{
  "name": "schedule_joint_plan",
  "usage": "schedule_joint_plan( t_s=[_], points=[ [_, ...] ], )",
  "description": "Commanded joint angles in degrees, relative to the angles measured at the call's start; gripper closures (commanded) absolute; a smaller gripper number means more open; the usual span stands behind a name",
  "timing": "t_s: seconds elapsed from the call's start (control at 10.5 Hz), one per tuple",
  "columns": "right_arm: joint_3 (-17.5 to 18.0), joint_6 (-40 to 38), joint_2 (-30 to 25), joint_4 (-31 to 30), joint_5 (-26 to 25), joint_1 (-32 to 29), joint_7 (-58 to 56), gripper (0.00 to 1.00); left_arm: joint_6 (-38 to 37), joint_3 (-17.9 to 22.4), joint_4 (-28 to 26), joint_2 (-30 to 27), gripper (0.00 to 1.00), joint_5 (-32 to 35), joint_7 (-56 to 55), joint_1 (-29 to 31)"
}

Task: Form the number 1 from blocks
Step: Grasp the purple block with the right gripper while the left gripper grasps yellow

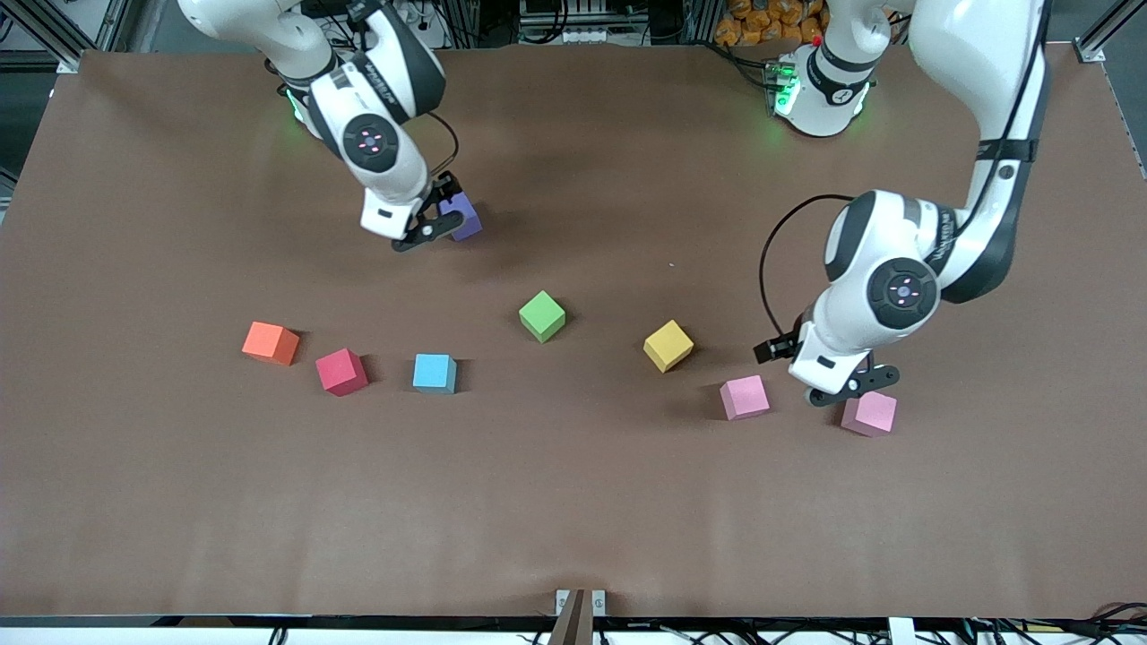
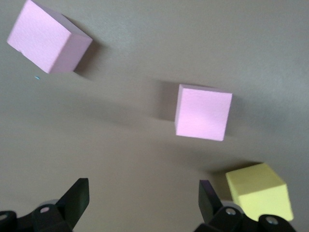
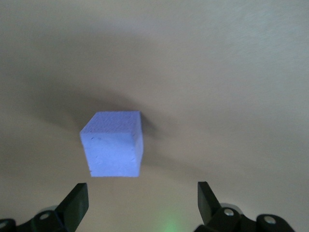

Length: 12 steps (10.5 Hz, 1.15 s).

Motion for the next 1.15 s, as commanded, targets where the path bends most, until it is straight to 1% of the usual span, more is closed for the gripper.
schedule_joint_plan(
  t_s=[0.0, 0.19, 0.57, 0.95, 1.05],
  points=[
    [0.82, 4.42, 4.56, -0.24, 3.16, 2.87, 0.17, 0.00, 3.17, 0.24, 1.19, 1.88, 0.00, 0.64, -8.34, -2.60],
    [1.96, 8.46, 7.55, -0.23, 4.04, 4.20, 0.35, 0.00, 3.63, 0.24, 1.37, 3.46, 0.00, 0.37, -15.27, -5.75],
    [1.97, 8.66, 8.36, -0.23, 4.05, 4.29, 0.26, 0.00, 8.80, 0.24, 3.30, 9.34, 0.00, 0.55, -27.68, -12.43],
    [1.97, 9.44, 10.64, -0.23, 4.05, 4.90, 0.35, 0.00, 14.95, 0.24, 3.39, 11.90, 0.00, 0.72, -33.41, -13.41],
    [1.97, 9.45, 10.64, -0.23, 4.05, 4.90, 0.26, 0.10, 15.14, 0.24, 3.39, 12.34, 0.00, 0.55, -33.50, -13.67]
  ],
)
